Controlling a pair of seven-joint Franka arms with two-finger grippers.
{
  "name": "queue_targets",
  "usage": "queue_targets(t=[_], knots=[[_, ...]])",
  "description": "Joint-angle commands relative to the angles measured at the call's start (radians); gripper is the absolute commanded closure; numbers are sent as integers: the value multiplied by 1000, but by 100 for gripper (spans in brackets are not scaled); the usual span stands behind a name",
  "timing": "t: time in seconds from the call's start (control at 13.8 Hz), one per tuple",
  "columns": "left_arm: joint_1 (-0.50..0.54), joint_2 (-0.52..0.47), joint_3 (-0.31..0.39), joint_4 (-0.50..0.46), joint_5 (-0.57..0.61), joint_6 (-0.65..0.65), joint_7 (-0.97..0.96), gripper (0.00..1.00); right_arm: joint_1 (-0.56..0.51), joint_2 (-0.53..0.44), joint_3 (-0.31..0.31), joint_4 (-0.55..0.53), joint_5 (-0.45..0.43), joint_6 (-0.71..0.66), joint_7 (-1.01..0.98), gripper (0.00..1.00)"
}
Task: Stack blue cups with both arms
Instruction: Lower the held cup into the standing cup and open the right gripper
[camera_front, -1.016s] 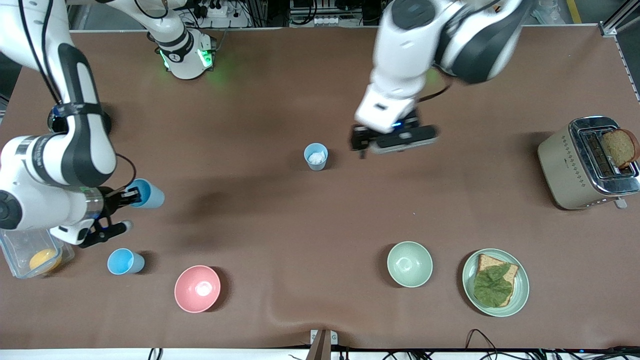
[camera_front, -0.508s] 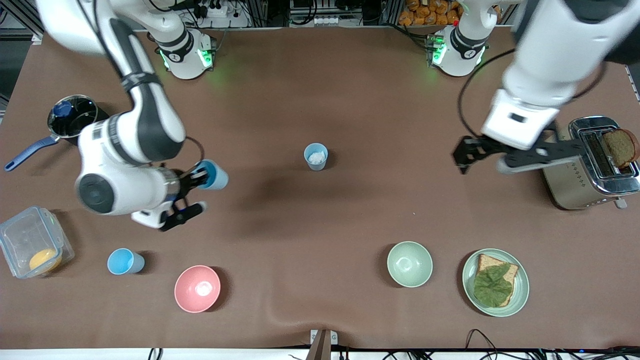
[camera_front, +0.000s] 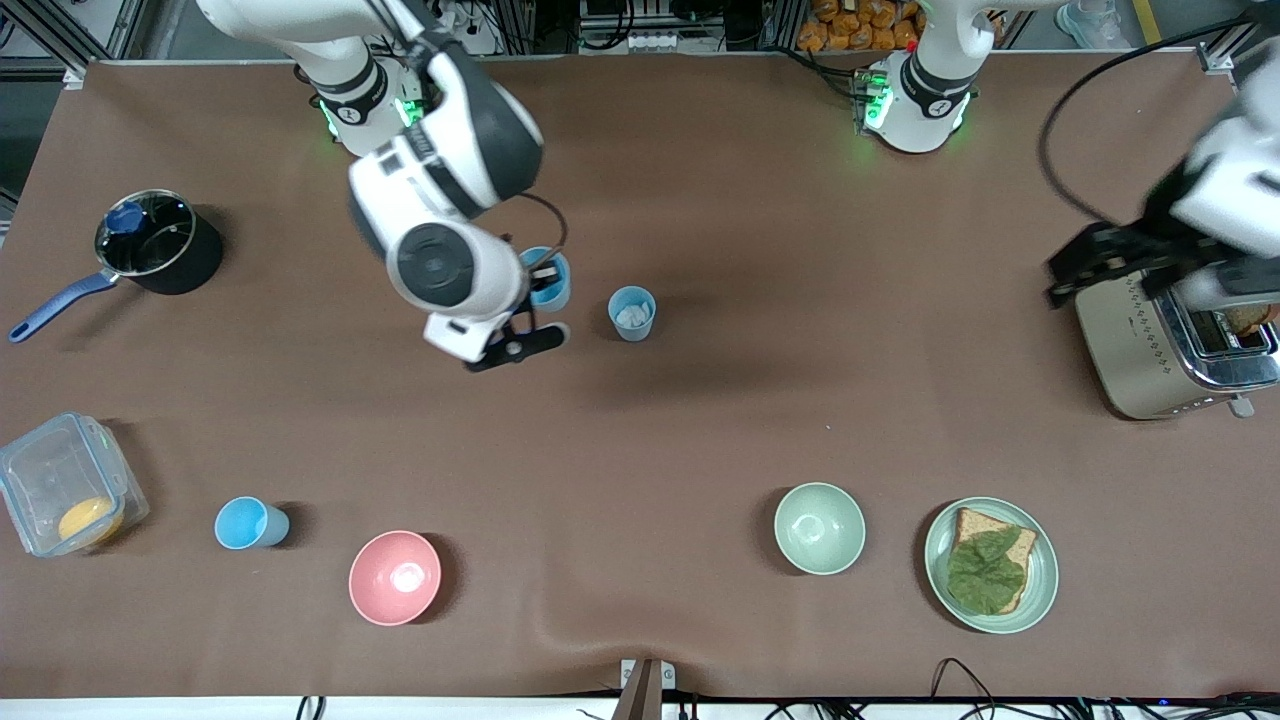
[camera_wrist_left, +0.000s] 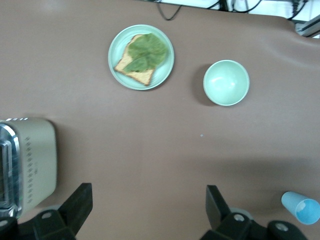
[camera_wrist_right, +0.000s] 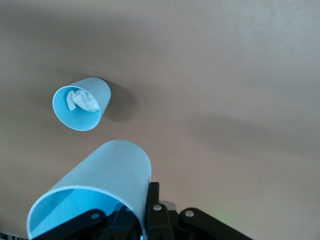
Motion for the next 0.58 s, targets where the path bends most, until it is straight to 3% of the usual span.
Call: queue_targets(t=[0.0,0.51], knots=[[-10,-12,10,-11,-17,-28,8,0,37,-11,-13,-62,6,94,60,100],[17,-7,12,-20,-17,-45,13,0,112,88,-12,-69,15,314,208,100]])
